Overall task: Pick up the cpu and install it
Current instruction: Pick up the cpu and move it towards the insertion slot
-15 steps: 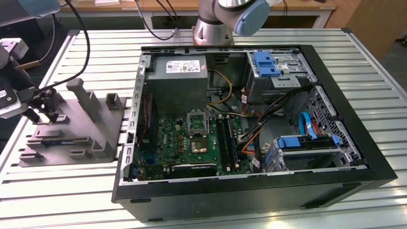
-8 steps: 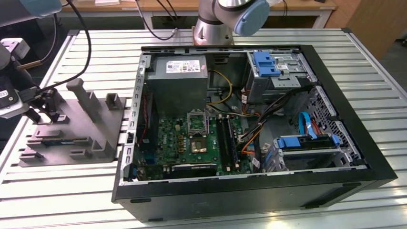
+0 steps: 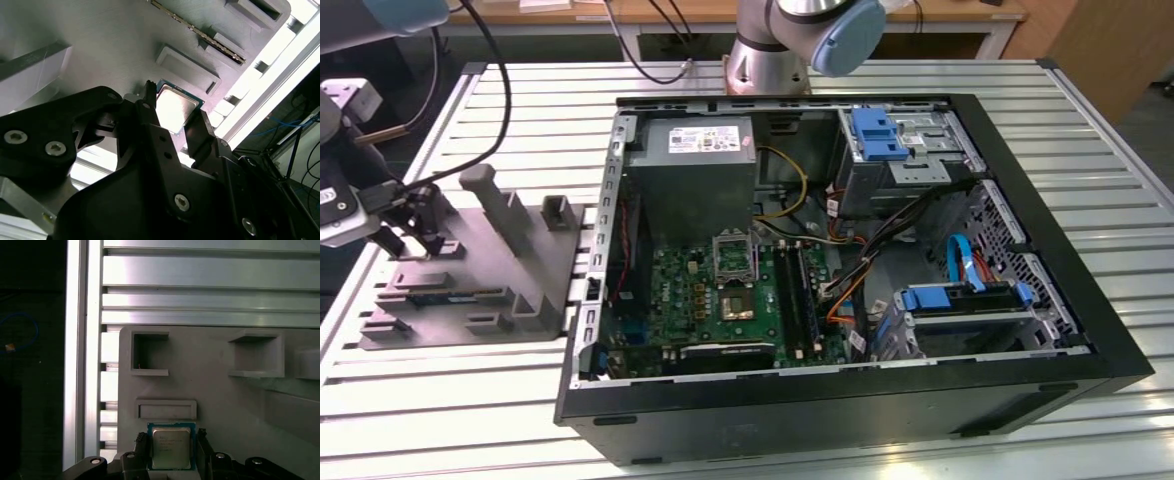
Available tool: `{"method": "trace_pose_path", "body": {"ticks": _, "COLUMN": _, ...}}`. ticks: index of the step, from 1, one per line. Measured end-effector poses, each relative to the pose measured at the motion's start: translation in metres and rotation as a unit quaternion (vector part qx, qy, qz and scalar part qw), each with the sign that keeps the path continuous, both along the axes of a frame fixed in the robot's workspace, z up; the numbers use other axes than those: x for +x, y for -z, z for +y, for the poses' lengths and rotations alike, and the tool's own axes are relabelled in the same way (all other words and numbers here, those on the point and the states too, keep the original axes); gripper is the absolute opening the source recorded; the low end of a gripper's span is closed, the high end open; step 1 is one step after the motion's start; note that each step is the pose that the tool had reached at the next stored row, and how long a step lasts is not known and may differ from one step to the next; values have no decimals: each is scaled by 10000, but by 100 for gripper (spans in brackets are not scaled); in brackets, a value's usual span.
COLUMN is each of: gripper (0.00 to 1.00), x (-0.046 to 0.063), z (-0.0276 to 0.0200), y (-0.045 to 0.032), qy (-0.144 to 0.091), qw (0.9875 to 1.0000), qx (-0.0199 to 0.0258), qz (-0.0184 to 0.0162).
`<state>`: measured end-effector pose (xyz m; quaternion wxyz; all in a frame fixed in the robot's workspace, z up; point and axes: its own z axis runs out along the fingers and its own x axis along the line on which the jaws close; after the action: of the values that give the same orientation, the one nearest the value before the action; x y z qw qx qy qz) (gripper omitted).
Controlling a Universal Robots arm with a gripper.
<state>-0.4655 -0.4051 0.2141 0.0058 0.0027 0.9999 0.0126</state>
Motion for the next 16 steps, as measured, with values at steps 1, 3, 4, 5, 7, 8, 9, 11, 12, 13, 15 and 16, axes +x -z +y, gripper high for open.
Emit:
{"method": "trace_pose_path", "body": {"ticks": 1, "gripper": 47, "x": 0, "z": 0, "y": -4, "qy": 0, "qw": 10000, "qx": 0, "qz": 0}}
{"method": "trace_pose_path", "body": {"ticks": 3, "gripper": 47, "x": 0, "z": 0, "y": -8, "qy": 0, "qw": 10000, "qx": 0, "qz": 0}}
{"method": "trace_pose_path", "body": {"ticks": 4, "gripper": 47, "x": 0, "z": 0, "y": -47, "qy": 0, "qw": 10000, "qx": -2, "qz": 0}}
{"method": "trace_pose_path", "body": {"ticks": 5, "gripper": 47, "x": 0, "z": 0, "y": -64, "qy": 0, "qw": 10000, "qx": -1, "qz": 0}}
{"method": "trace_pose_path", "body": {"ticks": 7, "gripper": 47, "x": 0, "z": 0, "y": -66, "qy": 0, "qw": 10000, "qx": -1, "qz": 0}}
{"method": "trace_pose_path", "body": {"ticks": 8, "gripper": 47, "x": 0, "z": 0, "y": -69, "qy": 0, "qw": 10000, "qx": -1, "qz": 0}}
{"method": "trace_pose_path", "body": {"ticks": 9, "gripper": 47, "x": 0, "z": 0, "y": -74, "qy": 0, "qw": 10000, "qx": -2, "qz": 1}}
{"method": "trace_pose_path", "body": {"ticks": 11, "gripper": 47, "x": -1, "z": 0, "y": -85, "qy": 0, "qw": 10000, "qx": -2, "qz": 1}}
{"method": "trace_pose_path", "body": {"ticks": 12, "gripper": 47, "x": 0, "z": 0, "y": -91, "qy": 0, "qw": 10000, "qx": -1, "qz": 1}}
{"method": "trace_pose_path", "body": {"ticks": 13, "gripper": 47, "x": 0, "z": 0, "y": -99, "qy": 0, "qw": 10000, "qx": -2, "qz": 1}}
{"method": "trace_pose_path", "body": {"ticks": 15, "gripper": 47, "x": 0, "z": 0, "y": -118, "qy": 0, "qw": 10000, "qx": -1, "qz": 0}}
{"method": "trace_pose_path", "body": {"ticks": 16, "gripper": 47, "x": 0, "z": 0, "y": -127, "qy": 0, "qw": 10000, "qx": -1, "qz": 0}}
